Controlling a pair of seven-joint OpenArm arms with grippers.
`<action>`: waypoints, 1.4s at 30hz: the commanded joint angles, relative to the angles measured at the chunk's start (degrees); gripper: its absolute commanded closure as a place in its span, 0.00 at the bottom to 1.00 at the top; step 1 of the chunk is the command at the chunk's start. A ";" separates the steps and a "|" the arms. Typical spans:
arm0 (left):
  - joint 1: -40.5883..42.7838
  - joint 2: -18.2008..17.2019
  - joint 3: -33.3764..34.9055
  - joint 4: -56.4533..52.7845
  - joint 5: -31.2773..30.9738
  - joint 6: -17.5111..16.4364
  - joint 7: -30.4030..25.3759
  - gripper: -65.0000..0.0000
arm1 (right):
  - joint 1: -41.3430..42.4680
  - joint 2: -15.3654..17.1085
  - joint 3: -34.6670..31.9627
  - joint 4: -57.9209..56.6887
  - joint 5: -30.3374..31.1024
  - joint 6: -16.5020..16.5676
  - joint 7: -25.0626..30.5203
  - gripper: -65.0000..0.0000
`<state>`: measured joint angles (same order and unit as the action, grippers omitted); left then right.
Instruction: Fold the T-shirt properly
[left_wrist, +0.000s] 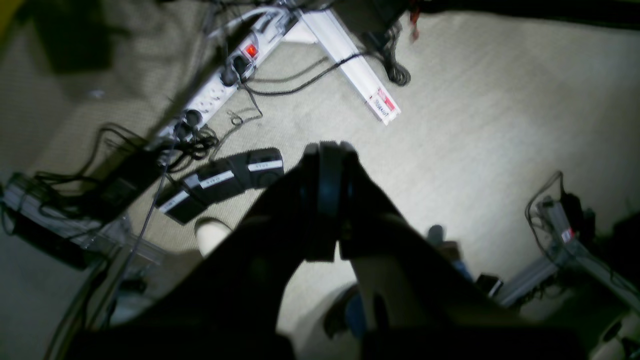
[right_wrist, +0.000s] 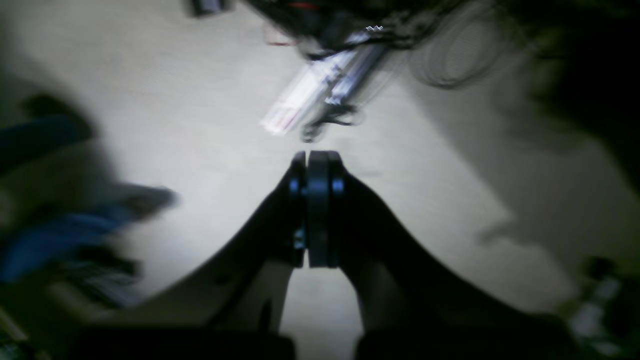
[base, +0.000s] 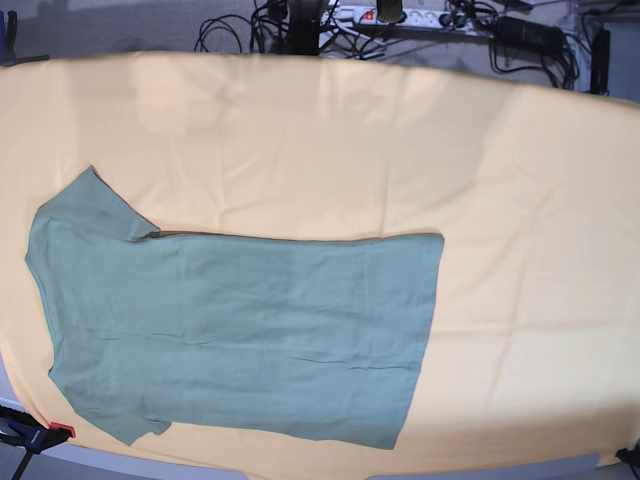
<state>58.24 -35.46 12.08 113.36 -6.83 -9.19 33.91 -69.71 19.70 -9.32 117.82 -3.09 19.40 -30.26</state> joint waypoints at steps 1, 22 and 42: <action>2.03 -0.28 -1.14 2.64 0.59 0.02 -0.46 1.00 | -2.21 0.42 0.00 2.89 -0.66 -0.87 0.44 1.00; 9.97 -0.24 -23.93 21.64 -1.44 -0.22 -1.14 1.00 | -5.29 0.96 0.00 17.18 -17.11 -15.54 1.99 1.00; -12.79 -4.63 -24.17 21.64 -1.14 -3.76 -1.31 1.00 | 20.11 1.95 15.10 17.18 -10.56 -9.90 6.19 1.00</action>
<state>45.21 -39.62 -11.70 133.99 -7.68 -13.08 33.71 -49.19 20.99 5.54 134.04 -12.82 10.66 -25.45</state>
